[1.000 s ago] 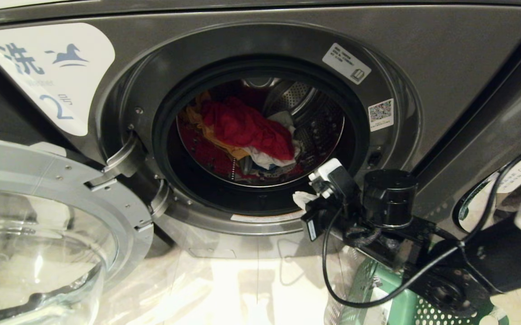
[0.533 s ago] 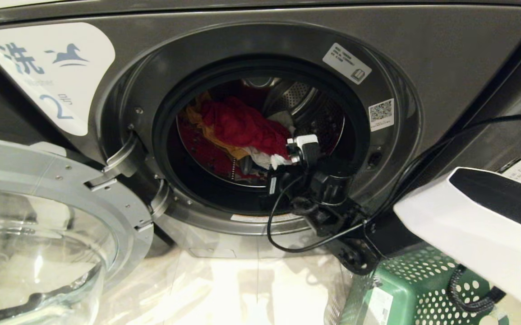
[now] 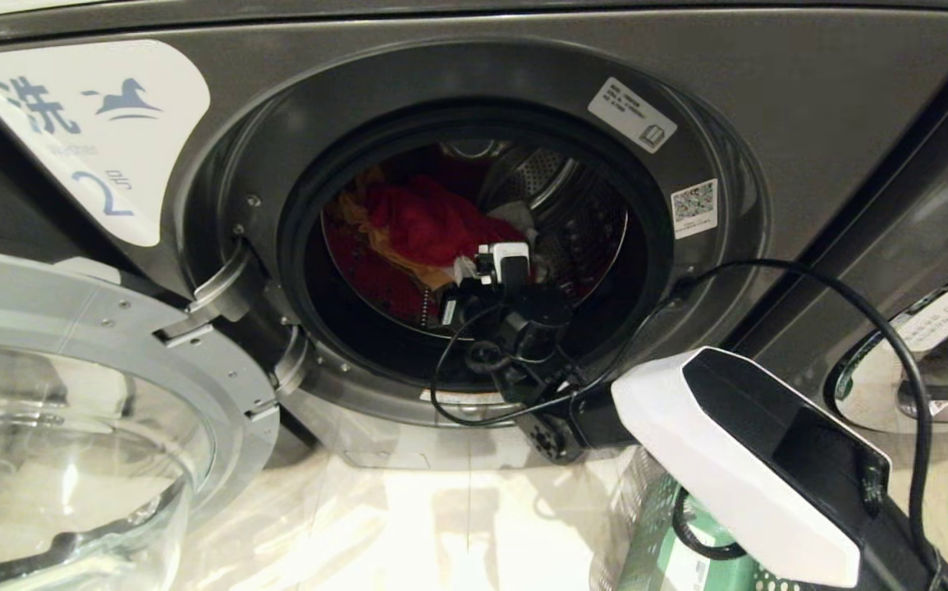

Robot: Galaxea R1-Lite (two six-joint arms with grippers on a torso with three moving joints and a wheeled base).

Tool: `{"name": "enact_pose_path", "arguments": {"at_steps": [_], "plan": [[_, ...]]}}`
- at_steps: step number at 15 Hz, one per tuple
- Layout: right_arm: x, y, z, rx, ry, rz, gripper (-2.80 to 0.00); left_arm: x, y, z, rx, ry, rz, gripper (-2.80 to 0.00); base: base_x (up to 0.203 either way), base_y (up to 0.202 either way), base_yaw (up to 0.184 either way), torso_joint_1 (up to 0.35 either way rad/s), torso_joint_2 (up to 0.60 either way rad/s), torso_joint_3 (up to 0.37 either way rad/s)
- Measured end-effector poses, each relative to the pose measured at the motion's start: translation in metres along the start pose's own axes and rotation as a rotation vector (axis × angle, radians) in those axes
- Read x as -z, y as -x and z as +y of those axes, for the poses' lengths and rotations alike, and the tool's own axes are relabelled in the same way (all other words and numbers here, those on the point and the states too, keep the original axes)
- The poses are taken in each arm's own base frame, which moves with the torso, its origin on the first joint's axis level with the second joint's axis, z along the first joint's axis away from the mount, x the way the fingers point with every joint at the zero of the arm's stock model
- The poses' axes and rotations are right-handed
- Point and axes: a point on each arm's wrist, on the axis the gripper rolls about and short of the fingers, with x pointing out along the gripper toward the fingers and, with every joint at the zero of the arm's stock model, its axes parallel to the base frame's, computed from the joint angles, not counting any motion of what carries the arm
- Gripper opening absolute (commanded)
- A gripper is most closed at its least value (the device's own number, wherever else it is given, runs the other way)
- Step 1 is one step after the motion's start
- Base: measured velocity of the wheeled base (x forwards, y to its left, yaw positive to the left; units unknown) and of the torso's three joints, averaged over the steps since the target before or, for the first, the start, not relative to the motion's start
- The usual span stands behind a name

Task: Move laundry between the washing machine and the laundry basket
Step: Pick a cloth and place it into the basket

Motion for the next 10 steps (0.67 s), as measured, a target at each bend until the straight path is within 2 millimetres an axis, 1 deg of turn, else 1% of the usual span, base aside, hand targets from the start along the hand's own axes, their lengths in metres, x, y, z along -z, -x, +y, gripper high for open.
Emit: {"name": "enact_pose_path", "arguments": {"at_steps": [2, 3, 4, 6, 8, 10], "plan": [[0.019, -0.002, 0.0, -0.008, 0.008, 0.042, -2.8, 0.0, 0.0, 0.0, 0.0, 0.0, 0.0, -2.8, 0.0, 0.0, 0.0, 0.0, 0.0, 0.0], [0.025, -0.002, 0.0, -0.01, 0.013, 0.049, -2.8, 0.0, 0.0, 0.0, 0.0, 0.0, -0.001, -2.8, 0.0, 0.0, 0.0, 0.0, 0.0, 0.0], [0.025, -0.002, 0.0, -0.012, 0.016, 0.053, -2.8, 0.0, 0.0, 0.0, 0.0, 0.0, 0.0, -2.8, 0.0, 0.0, 0.0, 0.0, 0.0, 0.0], [0.019, 0.002, -0.001, -0.024, 0.031, 0.108, -2.8, 0.0, 0.0, 0.0, 0.0, 0.0, 0.0, -2.8, 0.0, 0.0, 0.0, 0.0, 0.0, 0.0], [0.008, 0.017, -0.005, -0.049, 0.054, 0.199, -2.8, 0.0, 0.0, 0.0, 0.0, 0.0, 0.0, -2.8, 0.0, 0.0, 0.0, 0.0, 0.0, 0.0], [-0.001, 0.048, -0.015, -0.075, 0.082, 0.329, -2.8, 0.0, 0.0, 0.0, 0.0, 0.0, 0.0, -2.8, 0.0, 0.0, 0.0, 0.0, 0.0, 0.0]]}}
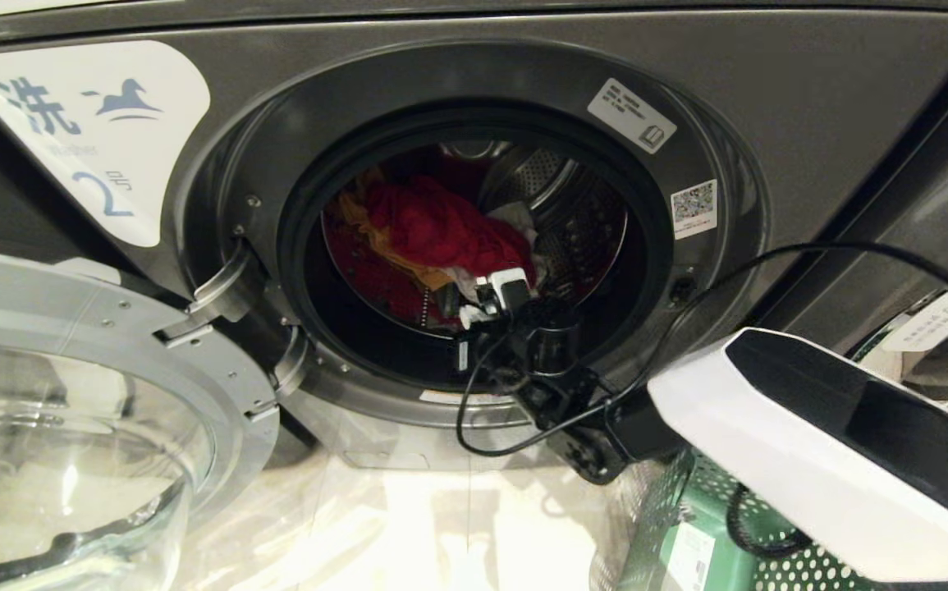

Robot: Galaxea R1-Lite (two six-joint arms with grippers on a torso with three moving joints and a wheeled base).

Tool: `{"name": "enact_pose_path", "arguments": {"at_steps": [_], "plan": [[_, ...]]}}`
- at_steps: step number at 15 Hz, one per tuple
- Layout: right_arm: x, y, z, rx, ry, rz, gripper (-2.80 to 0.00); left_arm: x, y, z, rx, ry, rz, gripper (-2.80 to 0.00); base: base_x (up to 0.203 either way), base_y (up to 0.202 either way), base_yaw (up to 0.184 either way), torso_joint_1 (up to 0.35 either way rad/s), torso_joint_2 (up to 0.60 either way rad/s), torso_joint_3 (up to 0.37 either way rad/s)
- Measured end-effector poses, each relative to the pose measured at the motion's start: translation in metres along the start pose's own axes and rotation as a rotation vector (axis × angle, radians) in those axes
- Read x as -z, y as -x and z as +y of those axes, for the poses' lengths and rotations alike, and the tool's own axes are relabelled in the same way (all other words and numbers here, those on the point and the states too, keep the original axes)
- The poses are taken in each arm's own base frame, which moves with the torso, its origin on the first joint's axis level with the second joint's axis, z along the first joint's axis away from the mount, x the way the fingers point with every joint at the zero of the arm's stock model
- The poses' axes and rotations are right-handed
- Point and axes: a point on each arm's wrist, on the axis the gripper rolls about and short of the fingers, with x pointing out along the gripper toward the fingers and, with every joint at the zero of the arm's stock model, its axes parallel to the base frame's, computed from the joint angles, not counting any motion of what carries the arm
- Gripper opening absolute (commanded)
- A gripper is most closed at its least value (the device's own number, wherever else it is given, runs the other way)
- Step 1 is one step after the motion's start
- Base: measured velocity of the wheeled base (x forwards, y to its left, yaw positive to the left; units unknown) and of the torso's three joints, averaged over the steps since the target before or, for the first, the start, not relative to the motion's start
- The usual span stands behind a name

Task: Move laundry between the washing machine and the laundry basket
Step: Pick a cloth and place it into the basket

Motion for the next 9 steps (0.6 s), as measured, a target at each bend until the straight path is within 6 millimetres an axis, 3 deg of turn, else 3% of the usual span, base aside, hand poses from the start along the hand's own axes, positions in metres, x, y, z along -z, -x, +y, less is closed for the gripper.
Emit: {"name": "enact_pose_path", "arguments": {"at_steps": [4, 9], "plan": [[-0.001, 0.09, -0.027, -0.011, 0.026, 0.17, -2.8, 0.0, 0.0, 0.0, 0.0, 0.0, -0.001, -2.8, 0.0, 0.0, 0.0, 0.0, 0.0, 0.0], [-0.014, 0.216, -0.088, 0.1, 0.018, 0.229, -2.8, 0.0, 0.0, 0.0, 0.0, 0.0, 0.0, -2.8, 0.0, 0.0, 0.0, 0.0, 0.0, 0.0]]}}
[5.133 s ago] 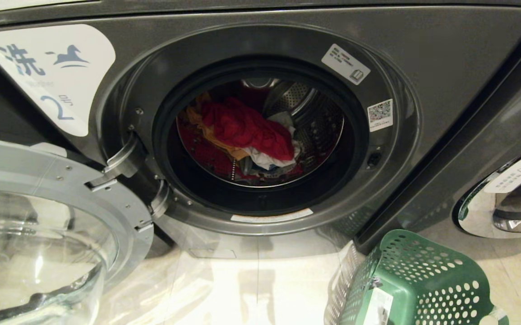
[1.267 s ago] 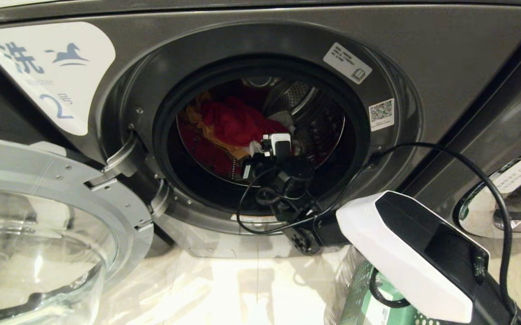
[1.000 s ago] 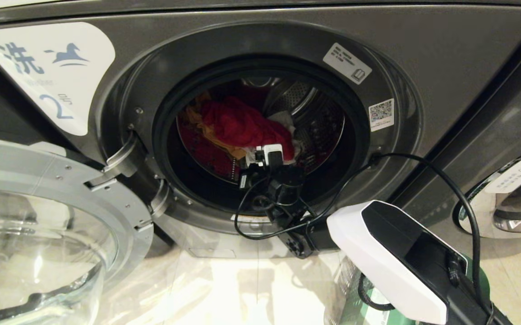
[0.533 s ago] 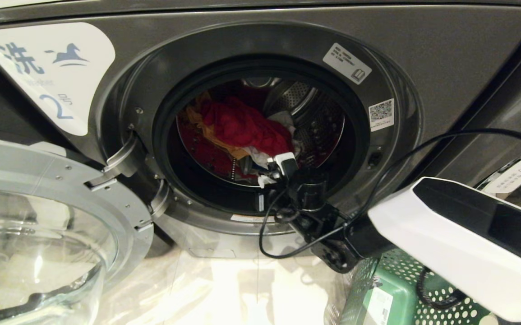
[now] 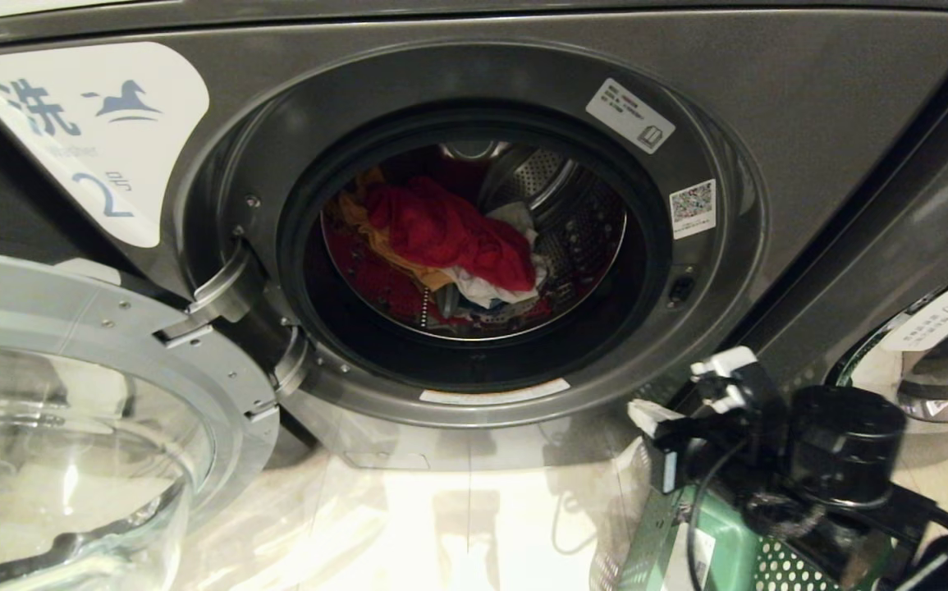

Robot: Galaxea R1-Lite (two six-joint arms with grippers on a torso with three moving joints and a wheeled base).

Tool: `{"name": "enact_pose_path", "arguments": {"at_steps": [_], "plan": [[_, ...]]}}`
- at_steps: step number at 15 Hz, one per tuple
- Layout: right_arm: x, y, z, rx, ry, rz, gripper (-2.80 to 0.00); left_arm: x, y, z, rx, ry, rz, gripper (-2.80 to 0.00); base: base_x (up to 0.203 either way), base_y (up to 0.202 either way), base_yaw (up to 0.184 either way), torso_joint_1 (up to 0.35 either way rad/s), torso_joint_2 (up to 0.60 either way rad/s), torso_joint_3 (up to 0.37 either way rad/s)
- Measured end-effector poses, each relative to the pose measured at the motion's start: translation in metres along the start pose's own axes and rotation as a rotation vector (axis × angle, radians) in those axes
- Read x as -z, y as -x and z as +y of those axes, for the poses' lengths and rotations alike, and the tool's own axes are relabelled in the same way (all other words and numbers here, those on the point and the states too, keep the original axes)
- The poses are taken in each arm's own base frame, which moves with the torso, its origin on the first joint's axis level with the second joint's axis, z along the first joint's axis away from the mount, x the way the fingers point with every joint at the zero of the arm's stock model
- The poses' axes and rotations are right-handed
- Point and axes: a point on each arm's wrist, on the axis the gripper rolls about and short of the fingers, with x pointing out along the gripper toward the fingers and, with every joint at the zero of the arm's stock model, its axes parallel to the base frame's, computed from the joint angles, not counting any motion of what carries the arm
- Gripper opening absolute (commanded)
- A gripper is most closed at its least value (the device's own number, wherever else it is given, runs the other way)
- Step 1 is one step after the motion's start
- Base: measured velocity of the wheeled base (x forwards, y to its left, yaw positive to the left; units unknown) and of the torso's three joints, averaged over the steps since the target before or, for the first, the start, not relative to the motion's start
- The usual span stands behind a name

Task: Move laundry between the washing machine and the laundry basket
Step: Pick a cloth and place it into the basket

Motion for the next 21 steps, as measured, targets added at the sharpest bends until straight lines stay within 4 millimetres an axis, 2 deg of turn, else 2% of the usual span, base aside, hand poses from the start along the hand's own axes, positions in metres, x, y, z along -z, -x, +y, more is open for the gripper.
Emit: {"name": "enact_pose_path", "arguments": {"at_steps": [1, 3, 5, 7, 11, 13, 17, 21], "plan": [[-0.001, 0.022, -0.02, 0.067, -0.012, -0.003, -2.8, 0.0, 0.0, 0.0, 0.0, 0.0, 0.0, -2.8, 0.0, 0.0, 0.0, 0.0, 0.0, 0.0], [-0.005, 0.055, -0.043, 0.169, -0.028, -0.004, -2.8, 0.0, 0.0, 0.0, 0.0, 0.0, 0.0, -2.8, 0.0, 0.0, 0.0, 0.0, 0.0, 0.0], [-0.008, 0.085, -0.057, 0.257, -0.042, 0.011, -2.8, 0.0, 0.0, 0.0, 0.0, 0.0, 0.0, -2.8, 0.0, 0.0, 0.0, 0.0, 0.0, 0.0], [-0.003, 0.116, -0.065, 0.341, -0.05, 0.092, -2.8, 0.0, 0.0, 0.0, 0.0, 0.0, 0.0, -2.8, 0.0, 0.0, 0.0, 0.0, 0.0, 0.0], [0.025, 0.167, -0.058, 0.394, -0.039, 0.278, -2.8, 0.0, 0.0, 0.0, 0.0, 0.0, 0.0, -2.8, 0.0, 0.0, 0.0, 0.0, 0.0, 0.0], [0.038, 0.192, -0.051, 0.397, -0.017, 0.289, -2.8, 0.0, 0.0, 0.0, 0.0, 0.0, 0.0, -2.8, 0.0, 0.0, 0.0, 0.0, 0.0, 0.0], [0.057, 0.235, -0.034, 0.36, 0.044, 0.158, -2.8, 0.0, 0.0, 0.0, 0.0, 0.0, -0.001, -2.8, 0.0, 0.0, 0.0, 0.0, 0.0, 0.0], [0.067, 0.259, -0.023, 0.362, 0.109, -0.074, -2.8, 0.0, 0.0, 0.0, 0.0, 0.0, -0.001, -2.8, 0.0, 0.0, 0.0, 0.0, 0.0, 0.0]]}}
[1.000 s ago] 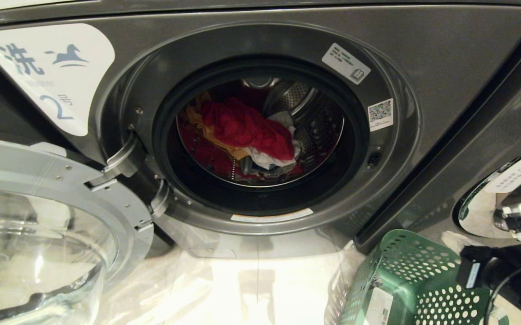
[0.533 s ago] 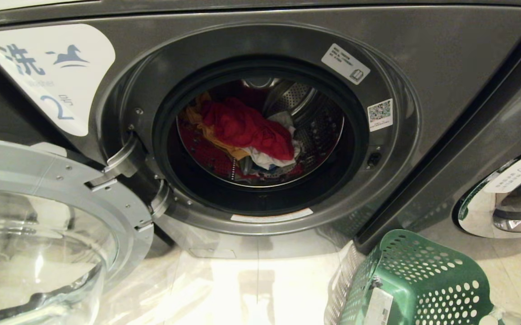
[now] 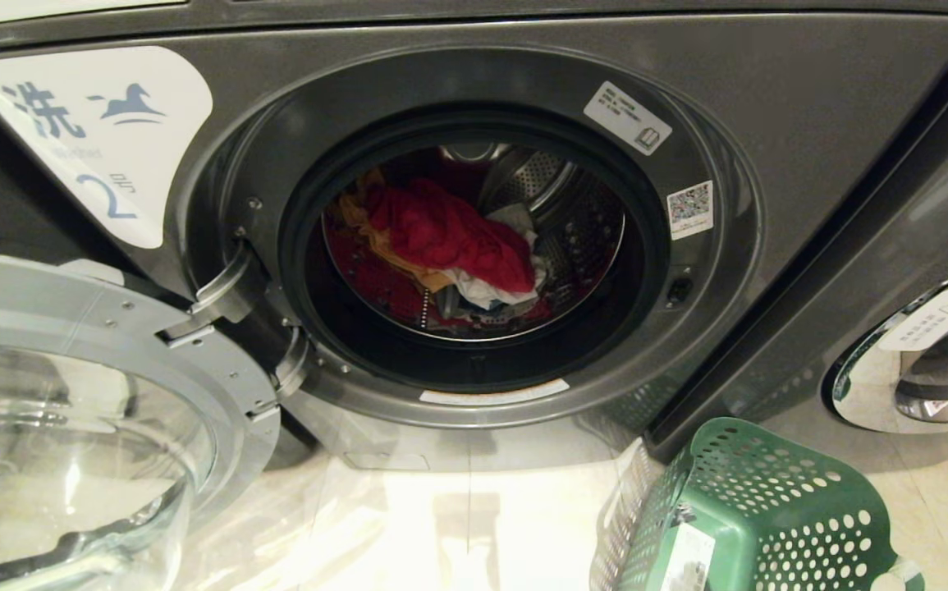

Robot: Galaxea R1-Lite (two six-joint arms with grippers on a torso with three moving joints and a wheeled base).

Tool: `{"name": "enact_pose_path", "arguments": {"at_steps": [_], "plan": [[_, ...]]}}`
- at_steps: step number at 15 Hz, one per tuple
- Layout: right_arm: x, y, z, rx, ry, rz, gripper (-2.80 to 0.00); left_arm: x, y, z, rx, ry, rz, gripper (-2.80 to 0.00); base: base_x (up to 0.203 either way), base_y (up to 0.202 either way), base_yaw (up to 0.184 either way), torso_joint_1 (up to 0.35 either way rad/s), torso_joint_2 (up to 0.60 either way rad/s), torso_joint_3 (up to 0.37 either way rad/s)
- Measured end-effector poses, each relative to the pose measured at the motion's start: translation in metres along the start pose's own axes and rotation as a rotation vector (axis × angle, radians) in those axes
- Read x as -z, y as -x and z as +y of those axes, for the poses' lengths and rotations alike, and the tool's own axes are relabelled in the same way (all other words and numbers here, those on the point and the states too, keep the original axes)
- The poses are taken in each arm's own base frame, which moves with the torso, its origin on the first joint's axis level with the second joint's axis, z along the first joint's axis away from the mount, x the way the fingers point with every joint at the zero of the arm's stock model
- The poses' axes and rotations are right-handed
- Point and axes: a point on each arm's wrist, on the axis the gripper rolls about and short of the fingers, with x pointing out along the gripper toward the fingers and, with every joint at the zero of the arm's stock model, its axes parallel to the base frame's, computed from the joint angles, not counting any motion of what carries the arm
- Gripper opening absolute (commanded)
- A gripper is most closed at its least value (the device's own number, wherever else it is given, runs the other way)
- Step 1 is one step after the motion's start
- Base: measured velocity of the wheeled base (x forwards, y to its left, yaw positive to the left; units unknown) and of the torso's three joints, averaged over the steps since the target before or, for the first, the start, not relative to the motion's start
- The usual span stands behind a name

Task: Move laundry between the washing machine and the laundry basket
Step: Pick a cloth and place it into the basket

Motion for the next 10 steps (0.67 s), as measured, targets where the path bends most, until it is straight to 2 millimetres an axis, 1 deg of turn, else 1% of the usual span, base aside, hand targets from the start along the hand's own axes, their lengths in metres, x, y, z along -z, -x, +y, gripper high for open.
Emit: {"name": "enact_pose_path", "arguments": {"at_steps": [2, 3, 10], "plan": [[0.0003, 0.0074, 0.0002, 0.019, -0.035, -0.1, -2.8, 0.0, 0.0, 0.0, 0.0, 0.0, 0.0, -2.8, 0.0, 0.0, 0.0, 0.0, 0.0, 0.0], [0.0006, 0.009, 0.0002, 0.022, -0.022, -0.121, -2.8, 0.0, 0.0, 0.0, 0.0, 0.0, 0.0, -2.8, 0.0, 0.0, 0.0, 0.0, 0.0, 0.0], [0.0018, 0.0126, 0.0005, 0.033, -0.005, -0.162, -2.8, 0.0, 0.0, 0.0, 0.0, 0.0, 0.0, -2.8, 0.0, 0.0, 0.0, 0.0, 0.0, 0.0]]}}
